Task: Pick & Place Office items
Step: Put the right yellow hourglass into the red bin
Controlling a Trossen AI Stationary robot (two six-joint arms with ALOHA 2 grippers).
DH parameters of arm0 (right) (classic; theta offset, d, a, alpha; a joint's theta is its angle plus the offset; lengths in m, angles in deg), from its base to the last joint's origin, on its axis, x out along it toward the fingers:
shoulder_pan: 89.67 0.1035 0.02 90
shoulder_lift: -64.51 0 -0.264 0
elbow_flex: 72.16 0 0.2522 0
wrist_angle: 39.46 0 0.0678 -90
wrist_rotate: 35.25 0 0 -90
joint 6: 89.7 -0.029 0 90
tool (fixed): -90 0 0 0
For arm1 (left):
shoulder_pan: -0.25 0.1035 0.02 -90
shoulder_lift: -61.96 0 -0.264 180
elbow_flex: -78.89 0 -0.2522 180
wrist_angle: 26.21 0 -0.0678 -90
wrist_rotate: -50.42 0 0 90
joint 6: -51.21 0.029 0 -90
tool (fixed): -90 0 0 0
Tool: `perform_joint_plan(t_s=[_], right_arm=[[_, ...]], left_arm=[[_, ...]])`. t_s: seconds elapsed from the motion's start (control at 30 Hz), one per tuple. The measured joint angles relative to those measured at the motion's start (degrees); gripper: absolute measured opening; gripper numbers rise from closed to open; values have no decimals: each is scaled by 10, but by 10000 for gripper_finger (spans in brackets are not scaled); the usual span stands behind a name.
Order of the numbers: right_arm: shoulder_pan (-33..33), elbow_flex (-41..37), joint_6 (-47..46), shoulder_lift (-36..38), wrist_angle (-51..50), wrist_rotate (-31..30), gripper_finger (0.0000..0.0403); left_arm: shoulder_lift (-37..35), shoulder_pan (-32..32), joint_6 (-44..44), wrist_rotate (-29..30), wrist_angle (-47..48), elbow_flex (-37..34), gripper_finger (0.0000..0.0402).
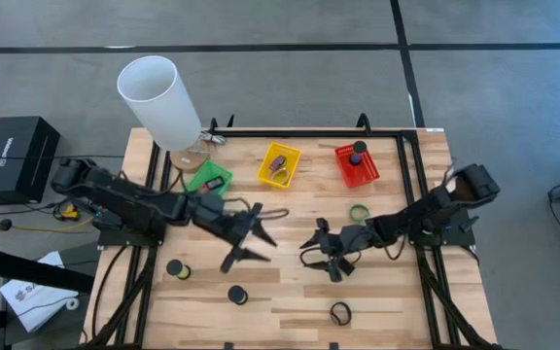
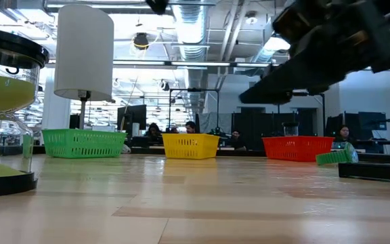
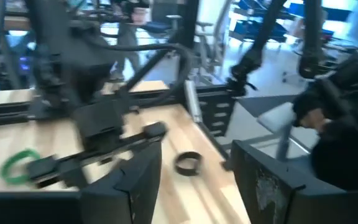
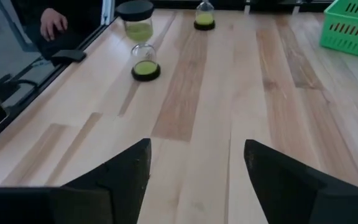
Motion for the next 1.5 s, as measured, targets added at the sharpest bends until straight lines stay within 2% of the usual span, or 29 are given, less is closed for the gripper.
perform_joint_plan(t_s=[0.17, 0.33, 0.53, 0.87, 0.97, 1.23, 1.33, 1.5], right_arm=[[-5, 46, 4, -48, 0, 0, 249], [-5, 94, 4, -75, -6, 0, 249], [-4, 124, 16, -64, -94, 1, 249], [-4, 129, 13, -57, -165, 1, 249], [-4, 129, 13, -57, -171, 1, 249], [-9, 129, 13, -57, -168, 1, 249], [-10, 129, 13, -57, -165, 1, 249], [-10, 129, 13, -57, -155, 1, 249]], left_arm=[[-6, -60, -9, 59, 4, -10, 215], [-6, -103, -11, 86, 37, -10, 231], [-9, -132, -53, 135, 118, -10, 235], [10, -177, -136, 158, 174, -11, 237], [16, -187, -148, 181, 188, -10, 242], [25, -210, -231, 196, 184, -57, 266], [26, -224, -232, 204, 176, -65, 273], [27, -244, -214, 261, 174, -92, 284]])
